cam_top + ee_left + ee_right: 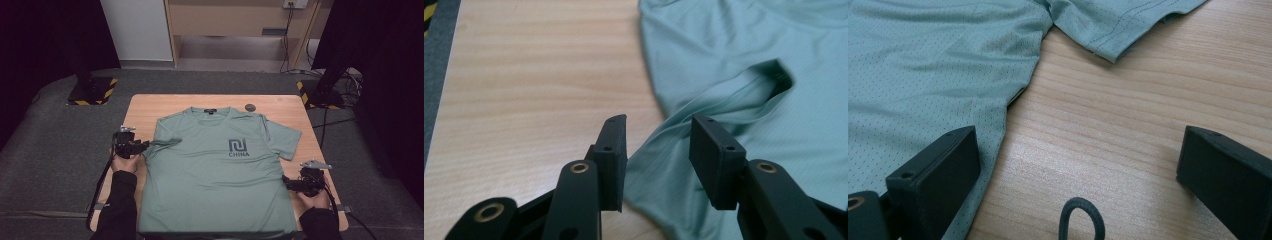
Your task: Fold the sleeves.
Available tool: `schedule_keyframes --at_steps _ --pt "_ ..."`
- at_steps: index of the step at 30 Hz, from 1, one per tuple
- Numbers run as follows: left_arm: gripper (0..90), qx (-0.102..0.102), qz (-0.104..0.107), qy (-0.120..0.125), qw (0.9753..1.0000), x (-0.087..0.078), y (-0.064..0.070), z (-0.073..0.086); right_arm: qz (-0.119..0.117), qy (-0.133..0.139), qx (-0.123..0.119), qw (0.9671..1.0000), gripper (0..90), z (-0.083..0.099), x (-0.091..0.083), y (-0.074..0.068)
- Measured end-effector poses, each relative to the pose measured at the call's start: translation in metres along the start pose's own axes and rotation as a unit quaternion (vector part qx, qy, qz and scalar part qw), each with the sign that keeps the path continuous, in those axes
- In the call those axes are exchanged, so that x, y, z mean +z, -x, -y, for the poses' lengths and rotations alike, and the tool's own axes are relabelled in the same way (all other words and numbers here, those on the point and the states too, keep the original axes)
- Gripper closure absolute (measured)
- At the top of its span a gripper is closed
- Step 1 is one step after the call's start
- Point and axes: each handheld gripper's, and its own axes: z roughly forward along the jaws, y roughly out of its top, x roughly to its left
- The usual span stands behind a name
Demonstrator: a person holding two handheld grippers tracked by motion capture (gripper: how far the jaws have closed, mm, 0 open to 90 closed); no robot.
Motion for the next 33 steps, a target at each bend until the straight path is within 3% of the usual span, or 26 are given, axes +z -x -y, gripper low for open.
schedule_keyframes --at_steps 9,16,19,22,33 --pt "61.2 -0.009 -0.014 -0.008 0.9998 0.005 -0.007 0.009 0.0 0.0 0.0 1.0 3.5 0.0 0.0 0.0" --pt "73.8 -0.016 -0.016 -0.018 0.9996 0.011 -0.008 0.016 0.0 0.0 0.0 1.0 3.5 0.0 0.0 0.0" --pt "81.1 -0.016 -0.02 -0.009 0.9996 0.01 -0.007 0.017 0.0 0.0 0.0 1.0 3.5 0.0 0.0 0.0" --pt "87.3 -0.017 -0.011 0.006 0.9998 0.006 -0.006 0.016 0.0 0.0 0.0 1.0 3.5 0.0 0.0 0.0" --pt "88.0 0.002 0.051 0.04 0.9979 -0.019 0.013 0.021 0.0 0.0 0.0 1.0 3.5 0.0 0.0 0.0"
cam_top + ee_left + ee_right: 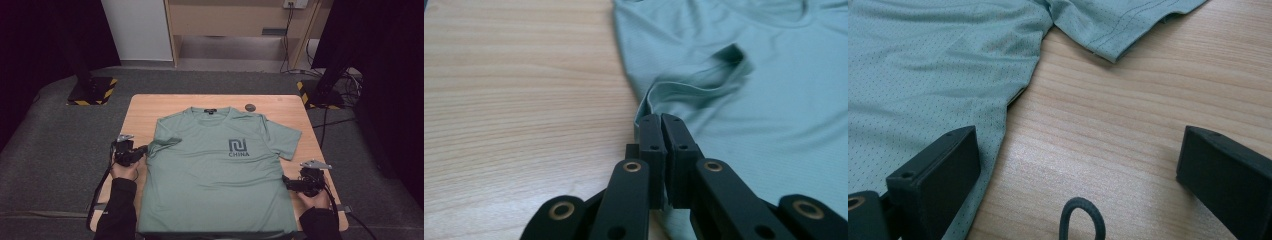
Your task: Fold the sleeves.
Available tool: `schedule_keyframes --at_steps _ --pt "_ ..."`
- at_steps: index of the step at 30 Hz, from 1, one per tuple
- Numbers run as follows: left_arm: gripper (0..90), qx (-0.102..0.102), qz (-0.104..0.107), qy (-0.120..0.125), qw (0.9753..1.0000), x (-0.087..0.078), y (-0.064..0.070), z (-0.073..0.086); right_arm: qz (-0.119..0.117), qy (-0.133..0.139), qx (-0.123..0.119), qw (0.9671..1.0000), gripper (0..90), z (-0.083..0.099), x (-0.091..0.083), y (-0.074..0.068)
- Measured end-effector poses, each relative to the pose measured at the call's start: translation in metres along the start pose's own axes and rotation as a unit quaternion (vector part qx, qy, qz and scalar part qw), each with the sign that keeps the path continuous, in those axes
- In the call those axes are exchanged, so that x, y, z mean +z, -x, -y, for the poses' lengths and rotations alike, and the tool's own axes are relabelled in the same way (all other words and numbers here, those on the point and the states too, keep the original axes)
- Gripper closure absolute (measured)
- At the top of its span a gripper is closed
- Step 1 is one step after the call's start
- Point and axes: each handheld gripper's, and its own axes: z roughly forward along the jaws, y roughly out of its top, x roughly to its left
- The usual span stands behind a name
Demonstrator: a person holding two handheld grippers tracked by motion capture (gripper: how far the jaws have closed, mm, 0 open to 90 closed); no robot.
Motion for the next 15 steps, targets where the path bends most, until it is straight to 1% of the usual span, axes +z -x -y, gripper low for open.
schedule_keyframes --at_steps 1,4,7,9,11,15 --pt "88.1 0.001 0.008 0.006 1.0 -0.003 0.003 0.0 0.0 0.0 0.0 1.0 3.5 0.0 0.0 0.0" --pt "88.0 0.012 0.024 0.017 0.9995 -0.012 0.014 -0.003 0.0 0.0 0.0 1.0 3.5 0.0 0.0 0.0" --pt "88.0 0.023 0.036 0.022 0.9989 -0.017 0.025 -0.005 0.0 0.0 0.0 1.0 3.5 0.0 0.0 0.0" --pt "87.9 0.027 0.046 0.019 0.9984 -0.016 0.033 -0.004 0.0 0.0 0.0 1.0 3.5 0.0 0.0 0.0" --pt "87.8 0.03 0.054 0.01 0.998 -0.013 0.041 -0.001 0.0 0.0 0.0 1.0 3.6 0.0 0.0 0.0" --pt "87.7 0.051 0.059 -0.013 0.9969 -0.007 0.057 0.003 0.0 0.0 0.0 1.0 3.6 0.0 0.0 0.0"
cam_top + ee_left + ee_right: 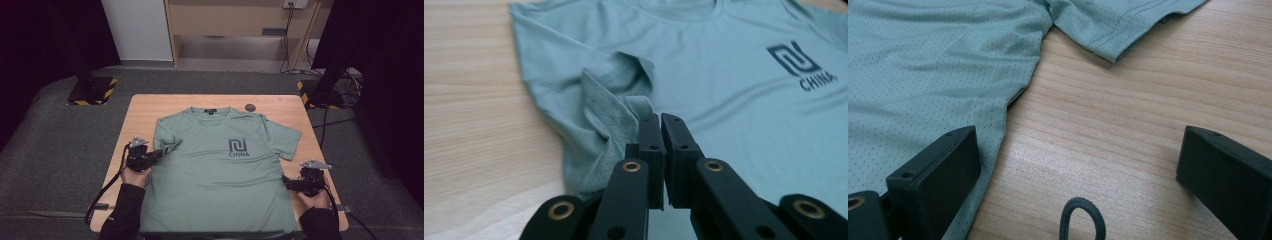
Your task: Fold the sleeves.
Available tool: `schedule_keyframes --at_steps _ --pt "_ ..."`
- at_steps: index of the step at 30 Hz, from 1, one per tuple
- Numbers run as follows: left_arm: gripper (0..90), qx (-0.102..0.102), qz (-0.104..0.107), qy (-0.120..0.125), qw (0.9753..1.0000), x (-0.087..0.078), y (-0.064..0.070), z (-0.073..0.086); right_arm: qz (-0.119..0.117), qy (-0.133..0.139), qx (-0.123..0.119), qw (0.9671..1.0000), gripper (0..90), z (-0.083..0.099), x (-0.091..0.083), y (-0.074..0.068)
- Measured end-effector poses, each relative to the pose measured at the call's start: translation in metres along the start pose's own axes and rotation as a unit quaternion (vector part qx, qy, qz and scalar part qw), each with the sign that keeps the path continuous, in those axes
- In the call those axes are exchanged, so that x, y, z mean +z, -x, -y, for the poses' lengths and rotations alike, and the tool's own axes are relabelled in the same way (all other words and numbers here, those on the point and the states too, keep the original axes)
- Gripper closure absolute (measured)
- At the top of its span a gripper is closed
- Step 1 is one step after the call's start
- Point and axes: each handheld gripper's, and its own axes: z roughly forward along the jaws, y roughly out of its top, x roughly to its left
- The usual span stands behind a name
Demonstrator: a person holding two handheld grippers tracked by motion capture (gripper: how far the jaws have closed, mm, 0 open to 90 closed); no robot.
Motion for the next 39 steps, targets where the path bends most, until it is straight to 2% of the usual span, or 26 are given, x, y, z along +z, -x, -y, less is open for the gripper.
schedule_keyframes --at_steps 3,5,6,9,11,12,14,17,20,21,25,32,35,39 --pt "85.6 0.011 0.006 -0.016 0.9998 0.004 0.009 0.001 0.0 0.0 0.0 1.0 3.6 0.0 0.0 0.0" --pt "80.6 0.018 0.007 -0.013 0.9997 0.003 0.012 0.0 0.0 0.0 0.0 1.0 3.6 0.0 0.0 0.0" --pt "77.1 0.014 0.013 -0.009 0.9998 0.002 0.011 -0.002 0.0 0.0 0.0 1.0 3.6 0.0 0.0 0.0" --pt "70.6 0.001 0.008 0.002 1.0 0.001 0.004 -0.008 0.0 0.0 0.0 1.0 3.6 0.0 0.0 0.0" --pt "67.0 -0.014 0.013 0.011 0.9998 0.003 -0.002 -0.012 0.0 0.0 0.0 1.0 3.6 0.0 0.0 0.0" --pt "65.3 -0.014 0.004 0.012 0.9998 0.005 -0.004 -0.014 0.0 0.0 0.0 1.0 3.6 0.0 0.0 0.0" --pt "62.4 -0.003 -0.009 0.011 0.9999 0.01 -0.004 -0.018 0.0 0.0 0.0 1.0 3.6 0.0 0.0 0.0" --pt "56.9 0.012 -0.027 0.012 0.9995 0.021 0.0 -0.024 0.0 0.0 0.0 1.0 3.6 0.0 0.0 0.0" --pt "55.6 0.025 -0.04 0.007 0.9989 0.031 0.006 -0.029 0.0 0.0 0.0 1.0 3.6 0.0 0.0 0.0" --pt "55.5 0.023 -0.036 0.009 0.999 0.033 0.007 -0.03 0.0 0.0 0.0 1.0 3.6 0.0 0.0 0.0" --pt "54.7 0.031 -0.048 0.001 0.9984 0.038 0.01 -0.034 0.0 0.0 0.0 1.0 3.7 0.0 0.0 0.0" --pt "50.2 0.035 -0.064 -0.005 0.9973 0.046 0.003 -0.039 0.0 0.0 0.0 1.0 3.6 0.0 0.0 0.0" --pt "48.8 0.035 -0.058 0.002 0.9977 0.048 -0.001 -0.042 0.0 0.0 0.0 1.0 3.7 0.0 0.0 0.0" --pt "45.6 0.031 -0.051 -0.001 0.9982 0.053 -0.007 -0.043 -0.001 0.0 0.0 1.0 3.6 0.0 0.0 0.0"
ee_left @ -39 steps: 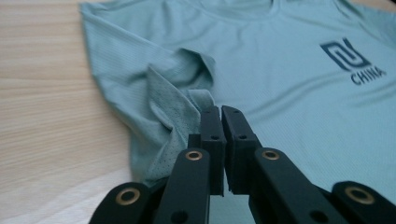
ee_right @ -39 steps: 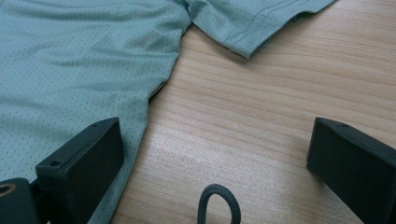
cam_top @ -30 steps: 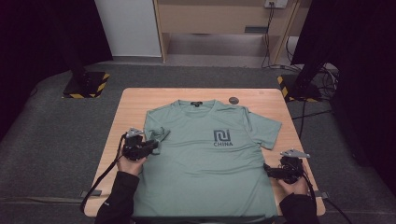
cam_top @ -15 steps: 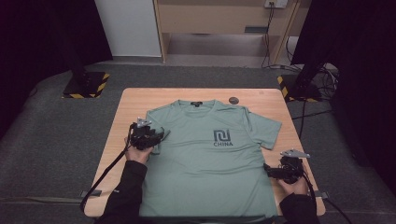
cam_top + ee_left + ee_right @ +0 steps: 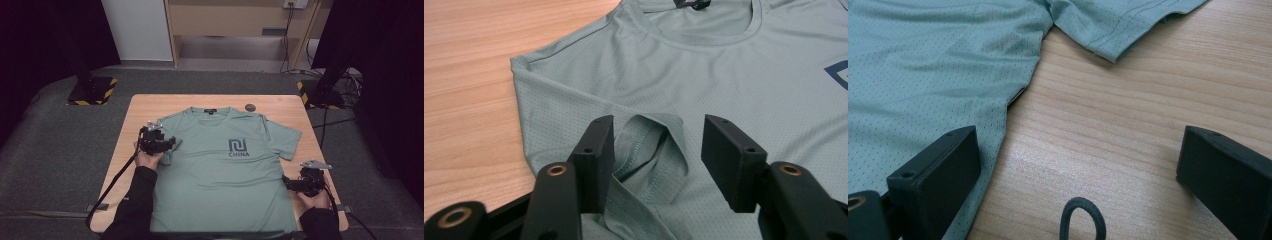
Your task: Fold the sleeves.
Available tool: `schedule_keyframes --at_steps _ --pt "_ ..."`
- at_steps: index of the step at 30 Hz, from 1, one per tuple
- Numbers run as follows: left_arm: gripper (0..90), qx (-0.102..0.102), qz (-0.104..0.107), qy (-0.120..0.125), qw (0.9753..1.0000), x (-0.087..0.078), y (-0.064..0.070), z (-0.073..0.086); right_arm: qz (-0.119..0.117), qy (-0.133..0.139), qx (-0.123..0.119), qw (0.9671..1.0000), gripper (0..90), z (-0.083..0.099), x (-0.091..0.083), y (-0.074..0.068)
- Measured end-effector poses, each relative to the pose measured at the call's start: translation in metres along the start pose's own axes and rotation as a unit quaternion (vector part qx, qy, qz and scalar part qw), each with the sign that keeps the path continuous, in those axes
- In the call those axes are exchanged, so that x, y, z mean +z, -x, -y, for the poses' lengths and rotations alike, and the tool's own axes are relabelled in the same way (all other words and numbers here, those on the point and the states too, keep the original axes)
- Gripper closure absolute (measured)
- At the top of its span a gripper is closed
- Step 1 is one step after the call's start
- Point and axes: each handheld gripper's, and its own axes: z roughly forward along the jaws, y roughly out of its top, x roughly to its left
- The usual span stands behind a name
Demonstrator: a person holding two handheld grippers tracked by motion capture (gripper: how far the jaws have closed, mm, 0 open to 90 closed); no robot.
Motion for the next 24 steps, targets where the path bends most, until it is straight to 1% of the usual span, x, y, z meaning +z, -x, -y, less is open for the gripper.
schedule_keyframes --at_steps 1,2,5,7,9,10,12,15,16,18,21,23,24 --pt "44.5 -0.001 0.007 -0.001 1.0 0.002 -0.001 0.0 0.0 0.0 0.0 1.0 3.7 0.0 0.0 0.0" --pt "43.9 -0.002 0.009 -0.002 1.0 0.004 -0.002 0.0 0.0 0.0 0.0 1.0 3.6 0.0 0.0 0.0" --pt "42.2 0.005 0.002 -0.012 0.9999 0.011 -0.002 -0.001 0.0 0.0 0.0 1.0 3.6 0.0 0.0 0.0" --pt "41.7 0.014 0.0 -0.014 0.9998 0.016 0.001 -0.003 0.0 0.0 0.0 1.0 3.6 0.0 0.0 0.0" --pt "41.4 0.018 -0.006 -0.017 0.9997 0.02 0.003 -0.004 0.0 0.0 0.0 1.0 3.6 0.0 0.0 0.0" --pt "41.1 0.018 -0.006 -0.014 0.9997 0.021 0.003 -0.005 0.0 0.0 0.0 1.0 3.6 0.0 0.0 0.0" --pt "41.2 0.009 -0.004 -0.01 0.9999 0.024 0.003 -0.004 0.0 0.0 0.0 1.0 3.6 0.0 0.0 0.0" --pt "41.3 0.012 -0.01 -0.012 0.9998 0.027 0.001 -0.004 0.0 0.0 0.0 1.0 3.7 0.0 0.0 0.0" --pt "41.5 0.011 -0.008 -0.011 0.9999 0.028 0.001 -0.004 0.0 0.0 0.0 1.0 3.7 0.0 0.0 0.0" --pt "42.0 0.014 -0.007 -0.012 0.9998 0.029 0.0 -0.003 -0.001 0.0 0.0 1.0 3.7 0.0 0.0 0.0" --pt "43.1 0.019 -0.011 -0.02 0.9996 0.033 -0.001 -0.002 -0.001 0.0 0.0 1.0 3.7 0.0 0.0 0.0" --pt "43.6 0.02 -0.008 -0.025 0.9995 0.035 -0.002 -0.001 -0.001 0.0 0.0 1.0 3.7 0.0 0.0 0.0" --pt "43.7 0.019 -0.003 -0.021 0.9996 0.036 0.0 0.0 -0.001 0.0 0.0 1.0 3.7 0.0 0.0 0.0"
